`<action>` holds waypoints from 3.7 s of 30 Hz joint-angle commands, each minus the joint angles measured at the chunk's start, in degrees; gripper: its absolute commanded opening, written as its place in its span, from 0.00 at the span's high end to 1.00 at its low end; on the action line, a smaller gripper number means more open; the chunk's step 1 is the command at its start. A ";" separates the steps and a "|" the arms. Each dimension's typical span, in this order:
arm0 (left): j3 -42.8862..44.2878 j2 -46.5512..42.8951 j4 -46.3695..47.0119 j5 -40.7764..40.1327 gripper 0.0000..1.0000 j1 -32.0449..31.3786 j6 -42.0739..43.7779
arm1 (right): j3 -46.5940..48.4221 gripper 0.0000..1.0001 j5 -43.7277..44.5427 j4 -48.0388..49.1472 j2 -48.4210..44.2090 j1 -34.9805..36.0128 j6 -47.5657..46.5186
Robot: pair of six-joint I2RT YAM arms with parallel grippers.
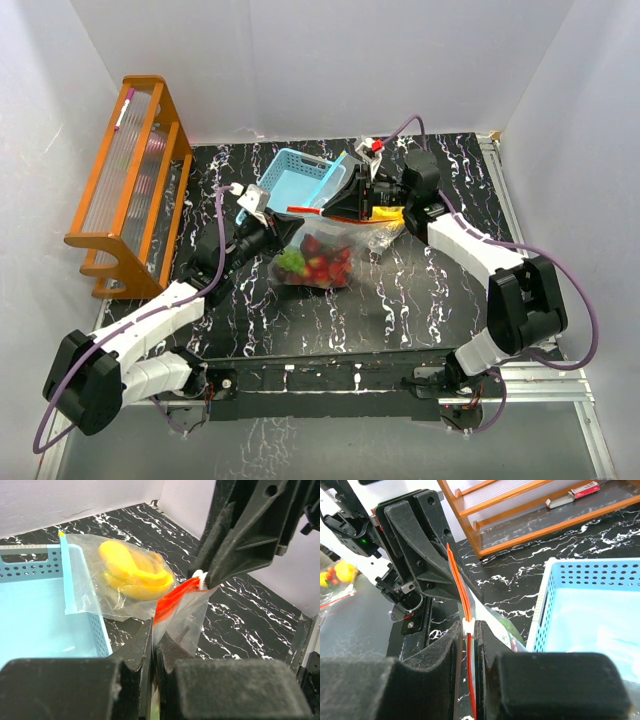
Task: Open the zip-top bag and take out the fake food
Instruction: Unzip the zipper food storage bag at the center of the board, then open the zipper of the food storage bag at the center of the board.
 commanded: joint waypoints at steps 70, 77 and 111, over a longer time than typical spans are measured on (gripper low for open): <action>8.28 17.27 10.53 26.31 1.00 15.80 -25.73 | -3.35 0.78 19.32 -16.43 -13.13 -4.85 -12.44; 8.39 17.67 10.19 26.35 1.00 15.72 -25.46 | -1.15 0.81 18.78 -14.03 -10.77 -1.23 -11.50; 7.71 16.47 11.98 26.26 1.00 15.72 -27.63 | -1.90 0.69 30.65 -18.47 -8.33 3.71 -16.88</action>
